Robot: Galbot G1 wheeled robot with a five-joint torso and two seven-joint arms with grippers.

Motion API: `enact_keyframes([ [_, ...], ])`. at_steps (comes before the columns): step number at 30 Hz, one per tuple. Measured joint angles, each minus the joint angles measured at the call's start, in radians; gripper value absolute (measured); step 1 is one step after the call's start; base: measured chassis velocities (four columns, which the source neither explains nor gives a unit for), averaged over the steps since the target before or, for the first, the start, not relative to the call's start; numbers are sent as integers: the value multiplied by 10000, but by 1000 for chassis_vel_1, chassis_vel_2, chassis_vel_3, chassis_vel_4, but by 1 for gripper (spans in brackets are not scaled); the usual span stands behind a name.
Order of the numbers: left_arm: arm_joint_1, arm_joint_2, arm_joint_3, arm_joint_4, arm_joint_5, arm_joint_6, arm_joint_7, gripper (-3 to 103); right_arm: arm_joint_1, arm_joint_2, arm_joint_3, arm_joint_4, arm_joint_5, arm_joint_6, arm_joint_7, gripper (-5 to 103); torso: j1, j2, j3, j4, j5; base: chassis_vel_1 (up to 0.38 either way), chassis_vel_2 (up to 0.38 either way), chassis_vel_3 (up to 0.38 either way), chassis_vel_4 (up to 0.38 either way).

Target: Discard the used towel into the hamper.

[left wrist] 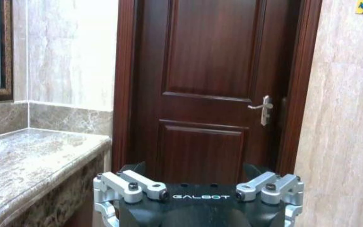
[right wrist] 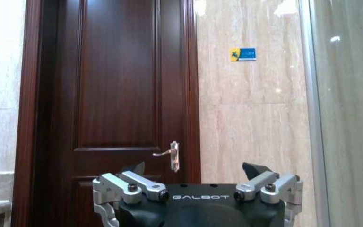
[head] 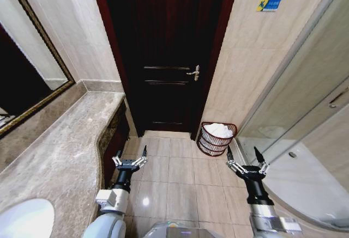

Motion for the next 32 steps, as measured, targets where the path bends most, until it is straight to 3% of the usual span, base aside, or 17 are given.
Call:
enact_keyframes([
  [32,0,0,0,0,0,0,0,100,0,0,0,1,0,0,0,100,0,0,0,0,0,0,0,0,0],
])
